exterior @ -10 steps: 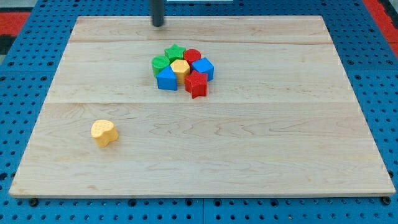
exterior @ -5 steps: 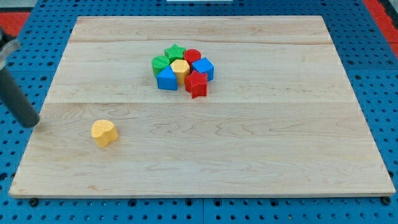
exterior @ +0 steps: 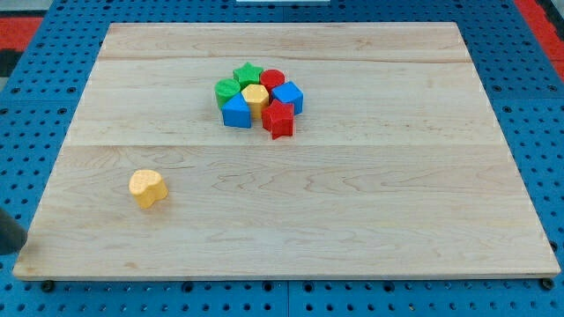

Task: Move the yellow heart into the yellow hexagon

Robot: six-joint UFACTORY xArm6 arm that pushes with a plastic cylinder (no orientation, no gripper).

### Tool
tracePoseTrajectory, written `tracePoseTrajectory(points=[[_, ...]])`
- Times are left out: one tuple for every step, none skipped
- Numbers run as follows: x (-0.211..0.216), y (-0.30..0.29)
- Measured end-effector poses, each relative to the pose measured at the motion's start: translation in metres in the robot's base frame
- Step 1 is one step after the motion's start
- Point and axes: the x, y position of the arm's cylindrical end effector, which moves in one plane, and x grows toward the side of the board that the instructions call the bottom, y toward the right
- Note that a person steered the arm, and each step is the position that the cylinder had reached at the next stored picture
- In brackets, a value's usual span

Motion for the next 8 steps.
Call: tracePoseTrajectory(points=[[-0.003,0.02],[-0.017,0.035],[-0.036,0.063],[-0.046,0.071],[-0.051,0.089],[-0.052,0.144],[-0.054,0.174],[-0.059,0.186]])
